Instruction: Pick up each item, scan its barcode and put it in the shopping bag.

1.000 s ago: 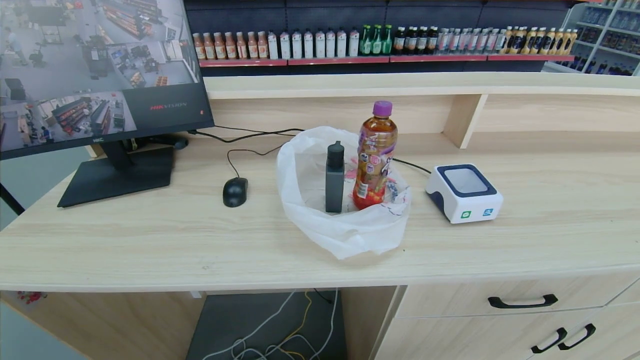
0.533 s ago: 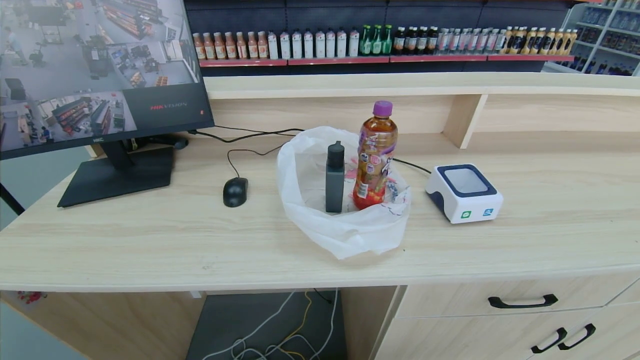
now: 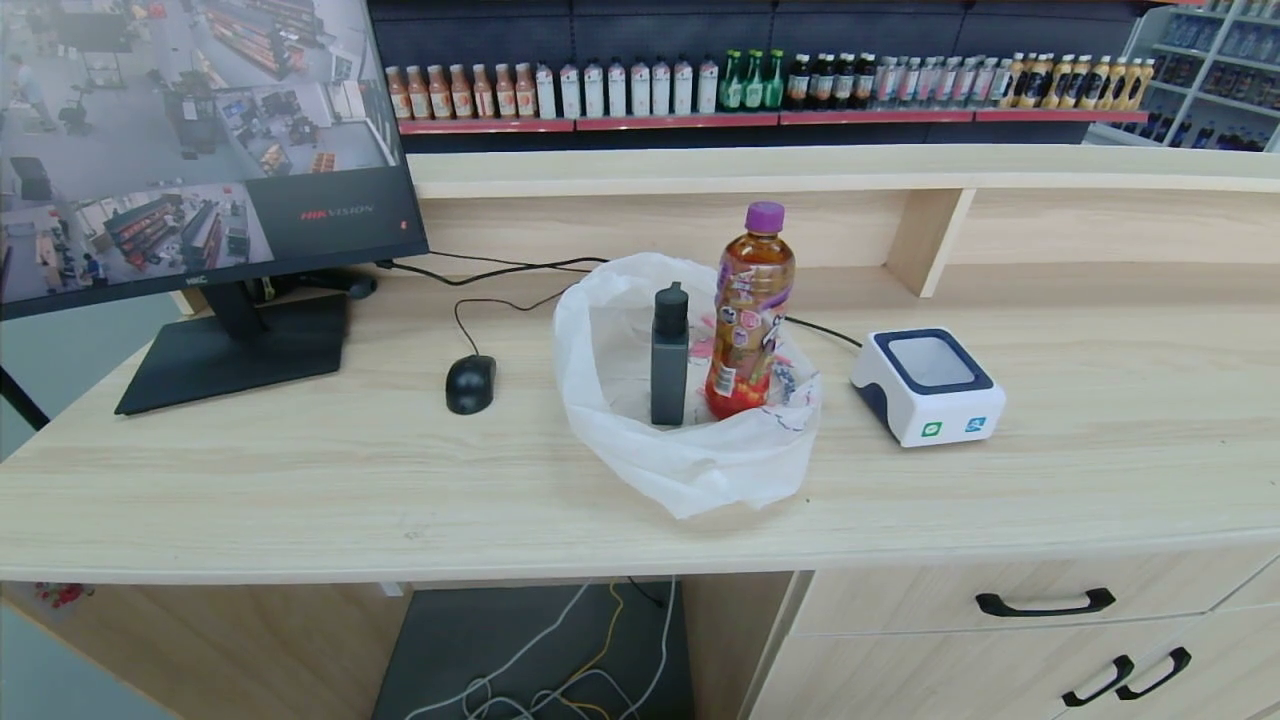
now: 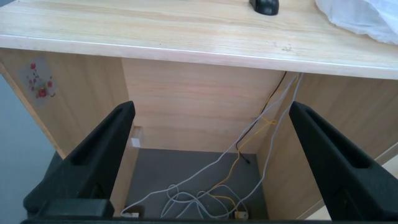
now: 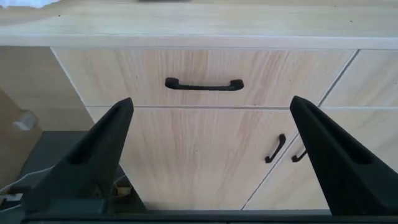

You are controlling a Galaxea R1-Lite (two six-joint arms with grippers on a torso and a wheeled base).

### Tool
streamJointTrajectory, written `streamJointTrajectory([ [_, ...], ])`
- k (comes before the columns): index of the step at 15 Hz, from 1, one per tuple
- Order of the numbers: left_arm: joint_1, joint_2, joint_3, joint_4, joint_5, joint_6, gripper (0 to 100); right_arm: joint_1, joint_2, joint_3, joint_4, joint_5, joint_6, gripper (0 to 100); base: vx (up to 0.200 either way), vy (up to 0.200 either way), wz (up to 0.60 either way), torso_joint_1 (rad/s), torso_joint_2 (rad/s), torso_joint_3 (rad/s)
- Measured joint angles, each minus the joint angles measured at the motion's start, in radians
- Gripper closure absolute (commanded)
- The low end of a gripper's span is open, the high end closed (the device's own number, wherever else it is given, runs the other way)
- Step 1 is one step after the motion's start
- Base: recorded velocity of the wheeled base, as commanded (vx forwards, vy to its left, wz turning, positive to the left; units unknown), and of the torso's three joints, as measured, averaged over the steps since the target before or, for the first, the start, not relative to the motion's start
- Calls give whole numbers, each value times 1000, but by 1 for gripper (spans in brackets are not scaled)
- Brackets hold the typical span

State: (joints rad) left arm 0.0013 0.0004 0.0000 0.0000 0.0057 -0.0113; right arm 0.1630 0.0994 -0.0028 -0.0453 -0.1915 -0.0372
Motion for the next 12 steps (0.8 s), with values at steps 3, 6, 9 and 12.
streamJointTrajectory([
  [3, 0, 0, 0, 0, 0, 0, 0, -55, 30, -3, 4, -16, 19, 0, 0, 0, 0, 0, 0, 0],
  [6, 0, 0, 0, 0, 0, -1, 0, -137, 33, -4, 11, -34, 70, 0, 0, 0, 0, 0, 0, 0],
  [9, 0, 0, 0, 0, 0, -1, 0, -174, -6, -1, 27, 89, 49, 0, 0, 0, 0, 0, 0, 0],
  [12, 0, 0, 0, 0, 0, 0, 0, -166, -70, 0, 47, 197, 12, 0, 0, 0, 0, 0, 0, 0],
])
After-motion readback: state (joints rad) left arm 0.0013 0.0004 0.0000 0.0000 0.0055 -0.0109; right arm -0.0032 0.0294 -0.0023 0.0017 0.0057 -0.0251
